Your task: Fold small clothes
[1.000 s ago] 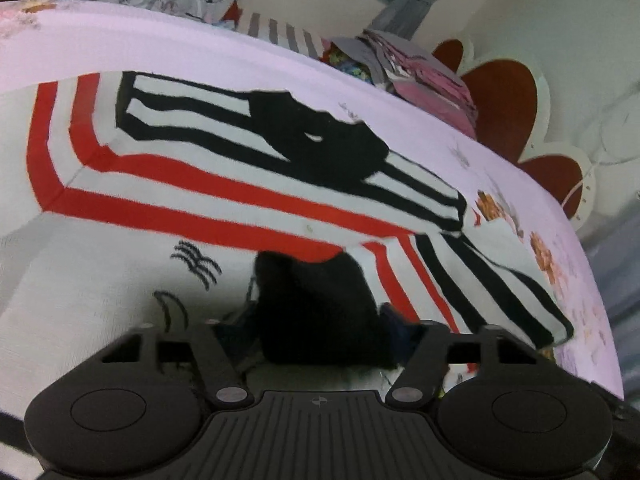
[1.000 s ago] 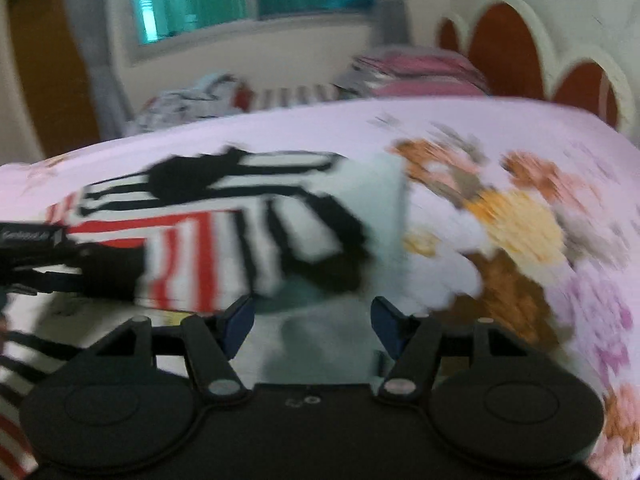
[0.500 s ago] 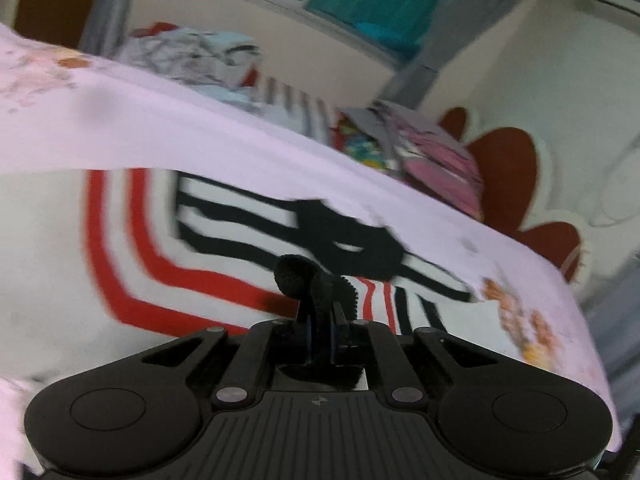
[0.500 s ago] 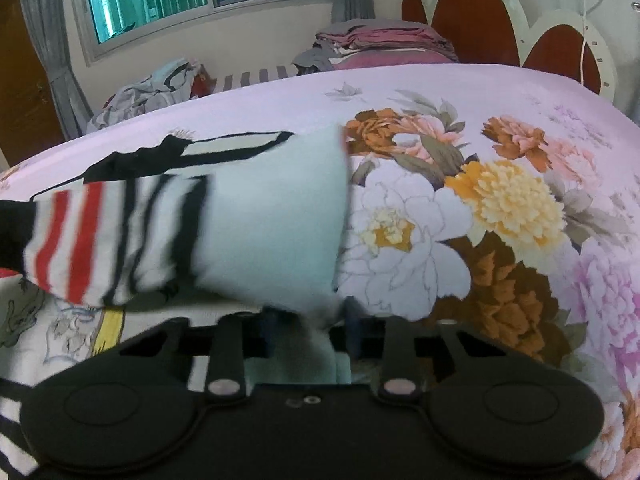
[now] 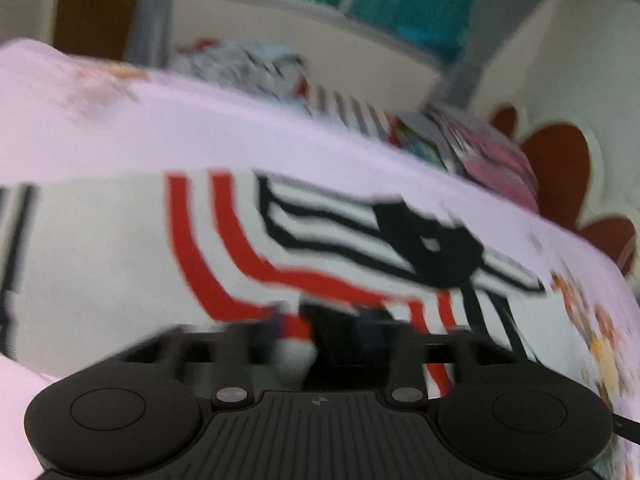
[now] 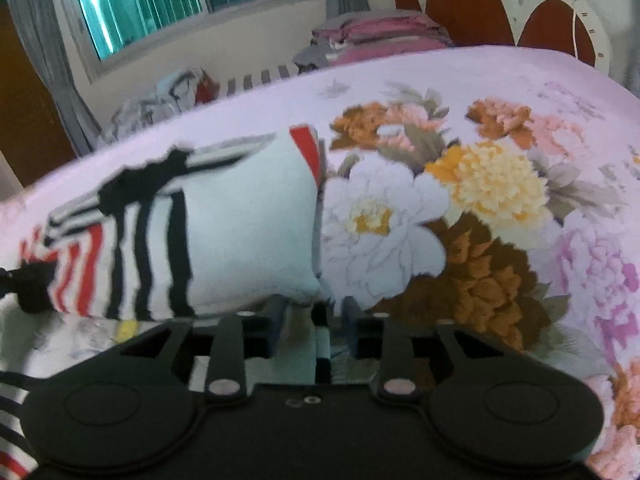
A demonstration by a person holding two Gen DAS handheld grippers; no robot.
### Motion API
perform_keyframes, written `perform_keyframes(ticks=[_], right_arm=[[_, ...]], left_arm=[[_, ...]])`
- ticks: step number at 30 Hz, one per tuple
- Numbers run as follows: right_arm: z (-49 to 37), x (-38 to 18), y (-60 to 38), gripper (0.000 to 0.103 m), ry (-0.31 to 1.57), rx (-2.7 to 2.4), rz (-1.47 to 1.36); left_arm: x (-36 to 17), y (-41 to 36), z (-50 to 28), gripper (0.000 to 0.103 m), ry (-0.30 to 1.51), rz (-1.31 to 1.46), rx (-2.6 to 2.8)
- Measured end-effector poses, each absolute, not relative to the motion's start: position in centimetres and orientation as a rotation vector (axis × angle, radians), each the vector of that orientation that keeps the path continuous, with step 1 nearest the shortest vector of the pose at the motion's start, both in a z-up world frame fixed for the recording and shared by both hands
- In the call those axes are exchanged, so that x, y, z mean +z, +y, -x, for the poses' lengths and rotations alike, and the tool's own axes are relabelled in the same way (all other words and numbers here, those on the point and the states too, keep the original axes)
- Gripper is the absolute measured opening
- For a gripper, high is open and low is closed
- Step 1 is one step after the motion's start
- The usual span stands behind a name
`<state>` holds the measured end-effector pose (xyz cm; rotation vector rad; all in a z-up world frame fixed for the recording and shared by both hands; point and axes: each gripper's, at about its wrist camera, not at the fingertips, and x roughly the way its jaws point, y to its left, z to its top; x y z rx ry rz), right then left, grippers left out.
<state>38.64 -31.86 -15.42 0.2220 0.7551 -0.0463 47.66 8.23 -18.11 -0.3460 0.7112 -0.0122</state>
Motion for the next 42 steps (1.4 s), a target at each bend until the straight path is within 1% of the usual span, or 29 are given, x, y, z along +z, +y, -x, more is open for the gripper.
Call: perform_keyframes(ticks=[1,2,6,14,16,17,18,19,20,21,23,25,26,27,29,31,32,33,35,38,42], right_arm=[[-38.8,-14.9,-32.0,0.057,0.733,-0.045,-0.226],[-39.4,-14.4,-32.1,0.061,0.715,-0.038,-0.228],[-43.8,-14.5,-32.6,0.060,0.715,-0.027,-0.242],[-53.4,-17.3,-32.7,0.059,0.765,-0.035,-0.268],[-54.8,-17.9,-32.7,0.054,0.770,-0.038,-0.259],[-55.3,-18.2,-32.7,0.043,0.775,-0.037,-0.252],[-55.5,-18.3,-32.6,0.029,0.775,-0.035,-0.253],[-55.6,-18.4,-32.7,0.026,0.772,-0.046,-0.249],[-55.5,-18.4,-32.7,0.020,0.768,-0.057,-0.236],[-55.3,-18.6,-32.9,0.016,0.761,-0.079,-0.214],[-55.1,-19.1,-33.7,0.013,0.747,-0.109,-0.232],[-55.2,-18.6,-33.1,0.015,0.760,-0.113,-0.197],[-55.1,-18.2,-32.6,0.017,0.757,-0.121,-0.155],[-54.8,-17.6,-32.3,0.026,0.742,-0.133,-0.142],[-53.5,-16.4,-32.0,0.029,0.705,-0.119,-0.166],[-52.0,-15.5,-31.0,0.037,0.693,-0.061,-0.181],[-51.3,-15.1,-30.2,0.042,0.688,-0.033,-0.174],[-50.5,-14.8,-29.3,0.044,0.681,-0.005,-0.162],[-49.1,-14.4,-26.9,0.046,0.682,0.058,-0.140],[-47.4,-14.2,-23.5,0.048,0.702,0.144,-0.148],[-46.4,-14.0,-18.4,0.048,0.727,0.237,-0.124]], left_arm=[[-17.5,8.2,-47.4,0.071,0.680,0.332,-0.009],[-17.1,8.1,-47.3,0.071,0.666,0.316,-0.026],[-16.6,6.4,-48.2,0.071,0.672,0.318,-0.119],[-20.2,4.1,-49.8,0.071,0.782,0.269,-0.123],[-20.6,4.1,-49.9,0.071,0.788,0.248,-0.122],[-20.6,4.0,-49.9,0.071,0.790,0.229,-0.123],[-20.7,3.8,-49.9,0.071,0.790,0.210,-0.123],[-20.7,3.8,-49.7,0.071,0.790,0.198,-0.123],[-20.7,3.7,-49.6,0.071,0.789,0.192,-0.122],[-20.7,3.7,-49.5,0.071,0.787,0.188,-0.122],[-20.6,3.7,-49.5,0.071,0.790,0.183,-0.120],[-20.1,3.7,-49.5,0.071,0.801,0.193,-0.104],[-19.7,3.8,-49.4,0.071,0.798,0.205,-0.094],[-19.3,4.1,-49.1,0.071,0.791,0.222,-0.081],[-18.6,5.1,-48.2,0.071,0.779,0.274,-0.065],[-18.2,6.5,-47.3,0.071,0.781,0.303,-0.047],[-18.1,7.3,-46.8,0.074,0.785,0.315,-0.029],[-17.9,8.4,-46.1,0.082,0.788,0.333,-0.002],[-17.5,10.6,-44.6,0.088,0.776,0.375,0.053],[-17.4,14.0,-42.6,0.088,0.768,0.410,0.114],[-17.7,19.0,-40.2,0.088,0.760,0.448,0.211]])
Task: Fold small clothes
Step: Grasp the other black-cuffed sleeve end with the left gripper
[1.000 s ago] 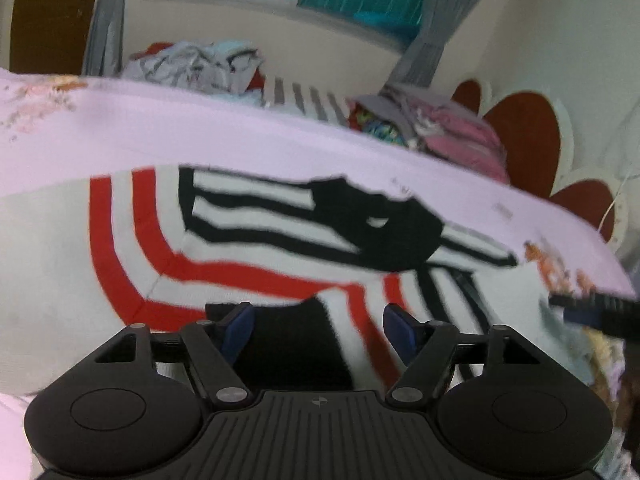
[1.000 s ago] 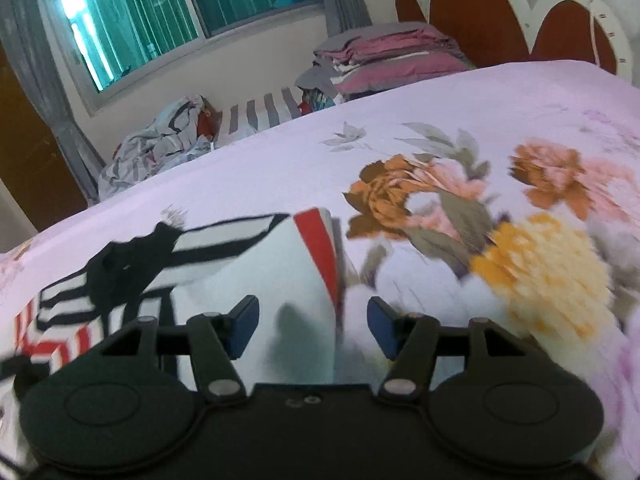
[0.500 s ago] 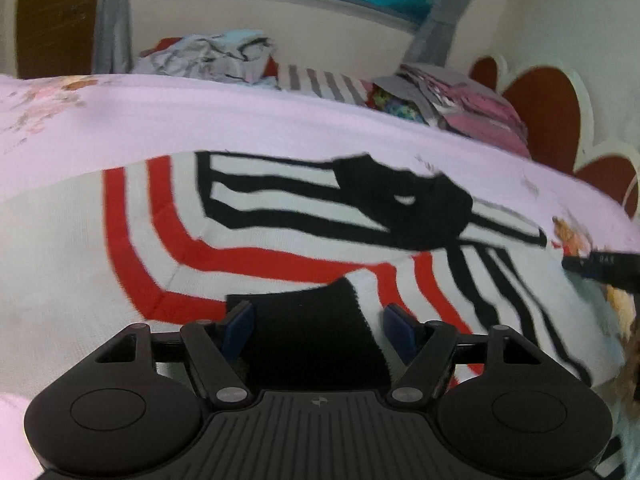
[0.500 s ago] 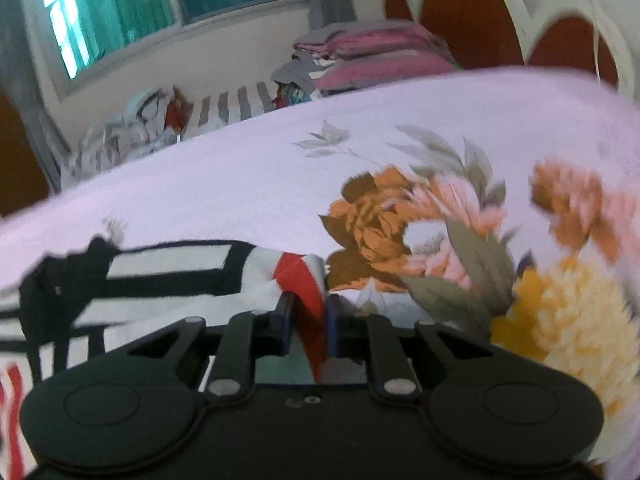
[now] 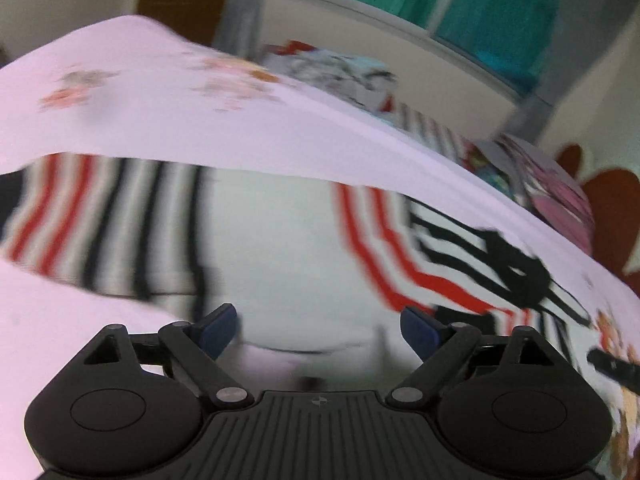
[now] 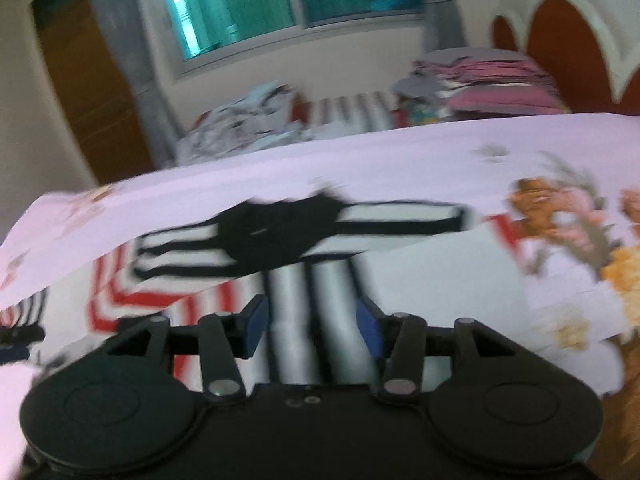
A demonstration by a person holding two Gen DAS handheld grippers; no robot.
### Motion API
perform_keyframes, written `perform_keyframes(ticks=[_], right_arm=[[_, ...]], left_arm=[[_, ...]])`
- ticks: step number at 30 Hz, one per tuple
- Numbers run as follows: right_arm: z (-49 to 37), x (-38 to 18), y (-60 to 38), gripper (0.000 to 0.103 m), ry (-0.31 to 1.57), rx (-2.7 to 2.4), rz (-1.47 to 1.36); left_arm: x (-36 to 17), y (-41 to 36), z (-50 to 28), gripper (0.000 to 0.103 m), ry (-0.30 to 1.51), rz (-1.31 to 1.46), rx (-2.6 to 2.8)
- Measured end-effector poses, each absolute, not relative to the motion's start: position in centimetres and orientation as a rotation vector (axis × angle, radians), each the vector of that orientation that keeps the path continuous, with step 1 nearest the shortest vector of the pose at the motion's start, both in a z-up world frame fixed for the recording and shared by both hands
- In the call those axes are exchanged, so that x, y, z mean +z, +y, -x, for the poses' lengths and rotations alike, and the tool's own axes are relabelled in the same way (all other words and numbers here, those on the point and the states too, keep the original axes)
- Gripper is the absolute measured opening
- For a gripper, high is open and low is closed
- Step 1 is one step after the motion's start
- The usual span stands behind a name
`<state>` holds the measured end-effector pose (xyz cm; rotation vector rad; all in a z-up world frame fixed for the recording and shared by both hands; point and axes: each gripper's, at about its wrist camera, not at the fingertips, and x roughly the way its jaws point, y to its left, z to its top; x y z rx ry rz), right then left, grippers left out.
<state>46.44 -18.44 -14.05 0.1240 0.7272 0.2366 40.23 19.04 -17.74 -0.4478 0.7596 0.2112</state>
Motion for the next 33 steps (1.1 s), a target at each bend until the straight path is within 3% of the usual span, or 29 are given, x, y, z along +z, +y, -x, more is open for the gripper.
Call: perform_keyframes(ticks=[10,21,25,27,28,29,30,33], right_arm=[[-47.0,-15.4,-8.0,0.048,0.761,0.364,-0.049],[-47.6,-16.5,-3.3,0.048,0.777,0.389,0.003],[-48.2,-17.4,-3.2,0.048,0.806,0.366,0.001],[-48.4,-18.0,-3.1,0.047,0.822,0.360,0.012],[-48.5,-18.2,-3.1,0.047,0.827,0.359,0.012],[-48.4,-18.1,-3.1,0.047,0.826,0.358,0.008],[-48.4,-17.8,-3.2,0.047,0.817,0.357,0.001],[-48.3,-17.9,-3.5,0.047,0.803,0.338,0.011]], left_arm=[[-19.6,29.9,-35.5,0.088,0.726,0.578,0.415],[-23.0,37.1,-34.0,0.086,0.612,0.746,0.516],[-23.6,38.0,-34.8,0.066,0.538,0.772,0.554],[-24.0,38.8,-35.1,0.042,0.521,0.795,0.571],[-24.1,39.3,-35.0,0.035,0.509,0.815,0.581],[-24.3,39.8,-34.9,0.020,0.504,0.840,0.588],[-24.5,40.2,-34.8,0.012,0.502,0.865,0.591],[-24.2,40.0,-35.2,0.007,0.484,0.855,0.571]])
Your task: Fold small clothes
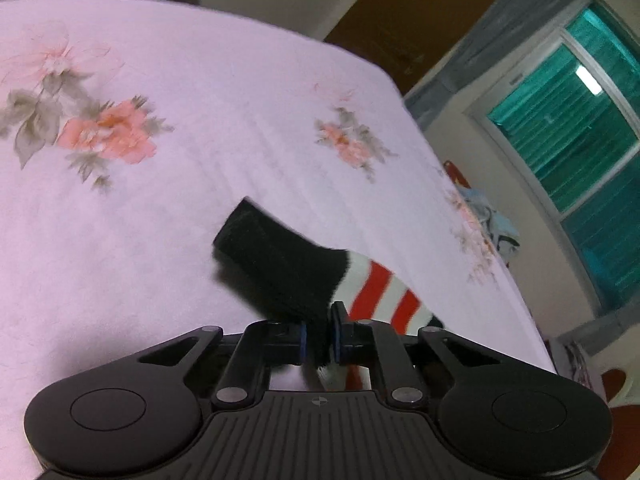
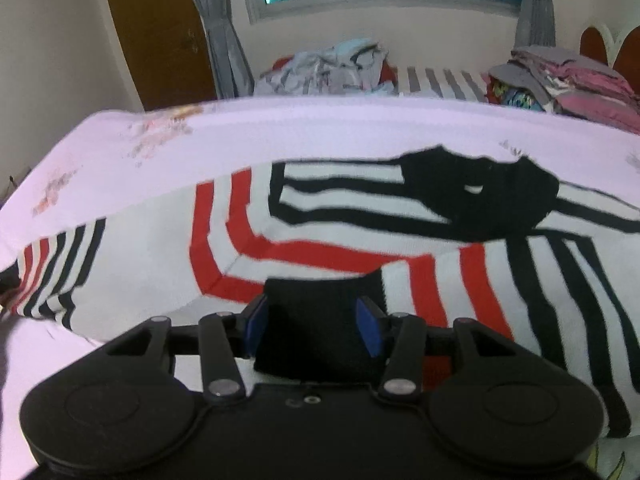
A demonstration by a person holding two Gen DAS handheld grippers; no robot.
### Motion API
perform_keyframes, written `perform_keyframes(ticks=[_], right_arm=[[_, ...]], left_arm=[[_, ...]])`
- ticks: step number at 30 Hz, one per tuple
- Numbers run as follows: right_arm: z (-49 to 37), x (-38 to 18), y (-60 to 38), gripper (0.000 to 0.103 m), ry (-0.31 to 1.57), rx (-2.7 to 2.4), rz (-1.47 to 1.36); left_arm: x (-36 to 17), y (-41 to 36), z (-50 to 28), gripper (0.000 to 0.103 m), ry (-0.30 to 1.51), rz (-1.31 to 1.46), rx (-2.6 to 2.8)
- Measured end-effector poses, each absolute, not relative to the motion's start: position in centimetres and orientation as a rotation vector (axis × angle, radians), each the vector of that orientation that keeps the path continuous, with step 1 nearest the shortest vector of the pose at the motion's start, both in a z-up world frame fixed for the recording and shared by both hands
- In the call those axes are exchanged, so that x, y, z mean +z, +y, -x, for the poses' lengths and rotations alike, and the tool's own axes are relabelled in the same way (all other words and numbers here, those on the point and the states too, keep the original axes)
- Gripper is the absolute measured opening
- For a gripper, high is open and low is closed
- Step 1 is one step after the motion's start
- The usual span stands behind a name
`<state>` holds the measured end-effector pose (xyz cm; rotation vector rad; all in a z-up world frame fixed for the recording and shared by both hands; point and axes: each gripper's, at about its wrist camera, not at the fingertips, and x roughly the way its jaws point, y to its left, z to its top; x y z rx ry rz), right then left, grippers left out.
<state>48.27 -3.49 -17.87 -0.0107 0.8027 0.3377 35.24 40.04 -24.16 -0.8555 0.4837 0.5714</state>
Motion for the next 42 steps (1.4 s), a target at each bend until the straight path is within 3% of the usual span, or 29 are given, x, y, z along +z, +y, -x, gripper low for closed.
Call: perform_keyframes(ticks=[6,14,22,26,28,30,31,42], right_arm=[[-48.5,-17.3,-4.6,0.046,0.816,0.361,-0.051],[-47.0,-14.9,-10.0,0.048,0.759,0.299,-0.124],[-44.8,-14.9,-16.2,0.048,0.765,0.209,-0.172],[-44.3,-15.3,-17.3,0.053,0.777,0.208,-0.196],[-44.2,-15.3,-17.1,0.061,0.775,0.226,-0.204],[-44.3,-15.2,-16.5,0.063,0.769,0.252,-0.199],[-44.4,-15.1,-16.1,0.063,0.770,0.263,-0.196],[-45.9,-15.3,-9.2,0.076,0.789,0.400,-0.111]], left_arm=[[-20.3,36.3,-36.9,0.006,0.422,0.800,0.417],[-15.0,23.6,-43.4,0.006,0.448,0.651,-0.016],[-17.9,9.8,-48.1,0.007,0.641,0.524,-0.306],[-19.8,6.5,-49.2,0.007,0.784,0.417,-0.334],[-19.8,6.5,-48.6,0.020,0.808,0.390,-0.320],[-19.1,6.5,-47.5,0.084,0.793,0.366,-0.293],[-18.5,6.8,-46.3,0.089,0.758,0.343,-0.264],[-16.3,14.4,-39.8,0.089,0.635,0.129,-0.088]])
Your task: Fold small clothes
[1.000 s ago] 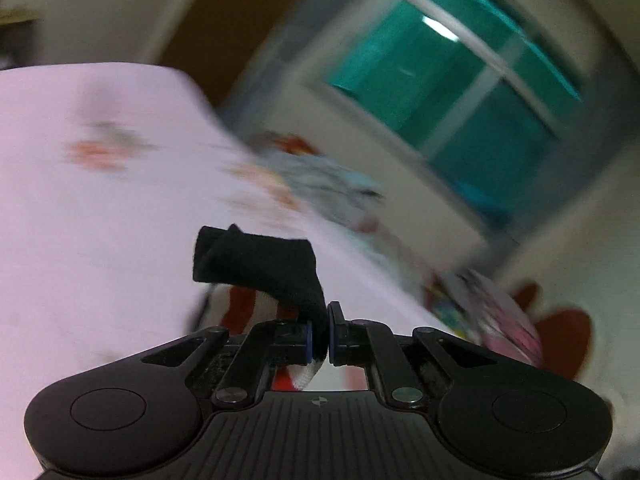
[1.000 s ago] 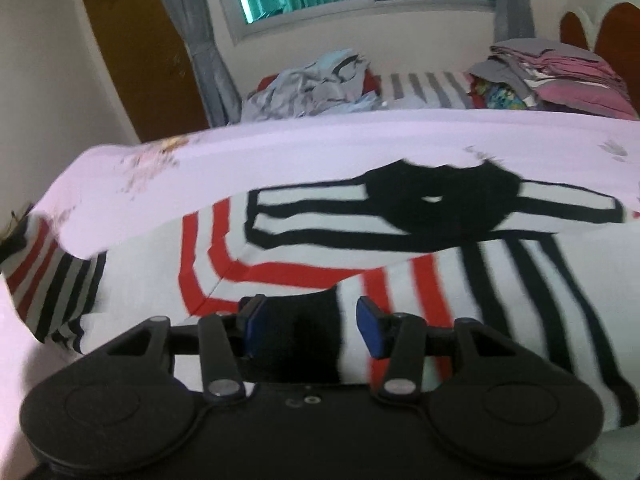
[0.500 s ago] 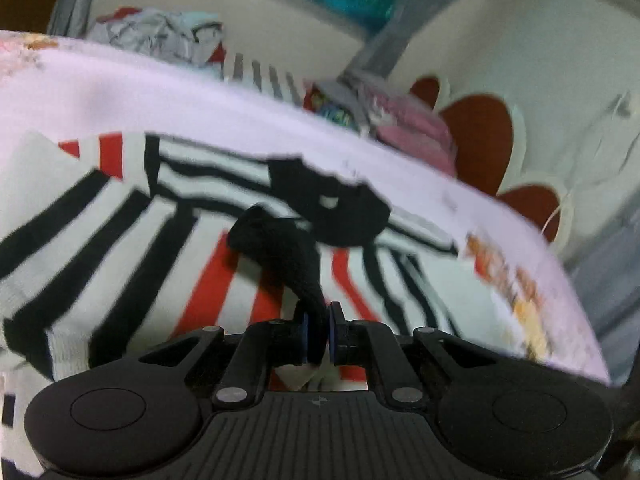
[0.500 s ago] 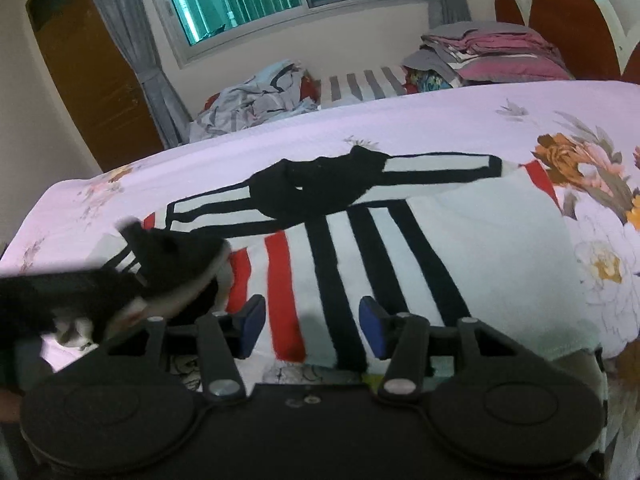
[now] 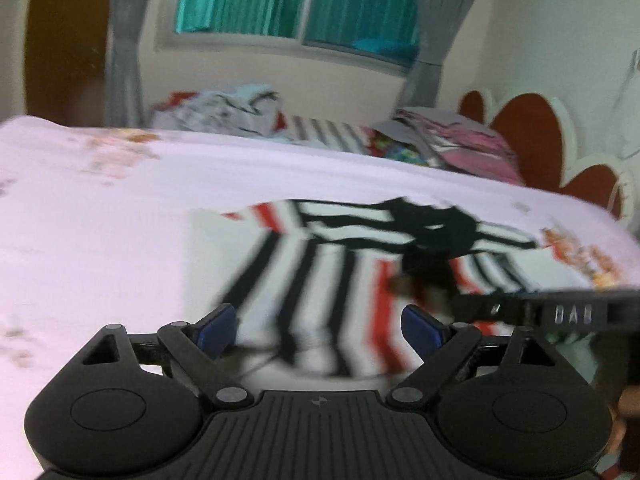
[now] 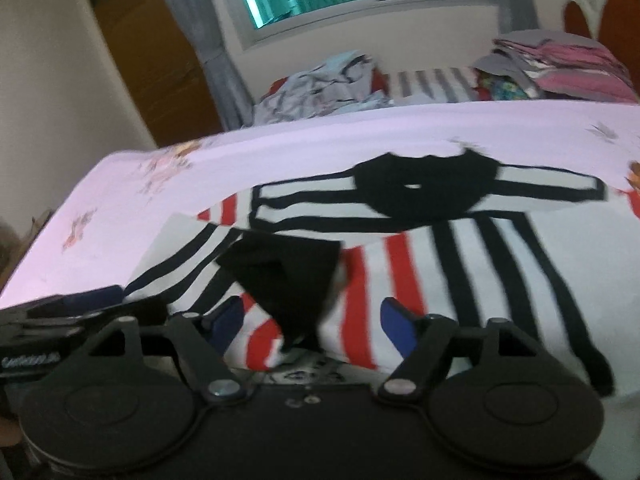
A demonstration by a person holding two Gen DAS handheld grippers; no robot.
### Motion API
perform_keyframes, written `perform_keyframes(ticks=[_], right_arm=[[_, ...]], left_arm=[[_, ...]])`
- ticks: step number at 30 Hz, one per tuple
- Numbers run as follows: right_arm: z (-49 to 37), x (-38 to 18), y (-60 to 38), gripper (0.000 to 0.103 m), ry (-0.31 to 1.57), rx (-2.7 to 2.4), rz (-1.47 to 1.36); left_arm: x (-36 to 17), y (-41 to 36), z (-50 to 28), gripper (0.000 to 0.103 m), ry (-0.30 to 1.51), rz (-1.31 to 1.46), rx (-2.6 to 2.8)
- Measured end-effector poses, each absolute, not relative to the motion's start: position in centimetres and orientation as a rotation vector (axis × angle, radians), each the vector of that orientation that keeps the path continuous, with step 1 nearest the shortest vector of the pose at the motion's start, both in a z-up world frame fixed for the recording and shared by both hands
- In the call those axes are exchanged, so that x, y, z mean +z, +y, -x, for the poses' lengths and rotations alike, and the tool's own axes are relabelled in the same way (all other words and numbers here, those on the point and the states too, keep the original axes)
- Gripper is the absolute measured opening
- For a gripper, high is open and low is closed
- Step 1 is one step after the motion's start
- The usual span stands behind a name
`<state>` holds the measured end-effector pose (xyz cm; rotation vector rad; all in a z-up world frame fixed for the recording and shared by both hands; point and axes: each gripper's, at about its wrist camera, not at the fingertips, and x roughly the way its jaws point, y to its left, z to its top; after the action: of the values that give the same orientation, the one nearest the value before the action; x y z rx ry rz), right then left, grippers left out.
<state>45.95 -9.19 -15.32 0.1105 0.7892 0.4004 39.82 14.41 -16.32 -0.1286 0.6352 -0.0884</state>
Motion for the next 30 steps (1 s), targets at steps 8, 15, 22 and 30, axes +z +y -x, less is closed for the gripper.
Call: perform_keyframes(ticks=[8,15,22,30], right_arm=[[-48.3,-16.3,-7.2,0.025,0.822,0.342,-0.055],[-47.5,-12.5,-11.3,0.007,0.677,0.271,-0.029],[-48.2,-14.1,-19.0,0.007,0.741,0.111,-0.114],[-47.5,-17.0,-20.9,0.021,0.808,0.089,-0.192]], left_arm=[[-19.0,16.5,-39.3,0.089,0.668,0.042,-0.001],[-20.3,16.1,-41.7,0.066,0.657,0.045,0.023],[-21.1,15.4,-42.3,0.035,0.649,0.073,-0.007],[-21.4,15.9,-42.3,0.032,0.685,0.105,-0.019]])
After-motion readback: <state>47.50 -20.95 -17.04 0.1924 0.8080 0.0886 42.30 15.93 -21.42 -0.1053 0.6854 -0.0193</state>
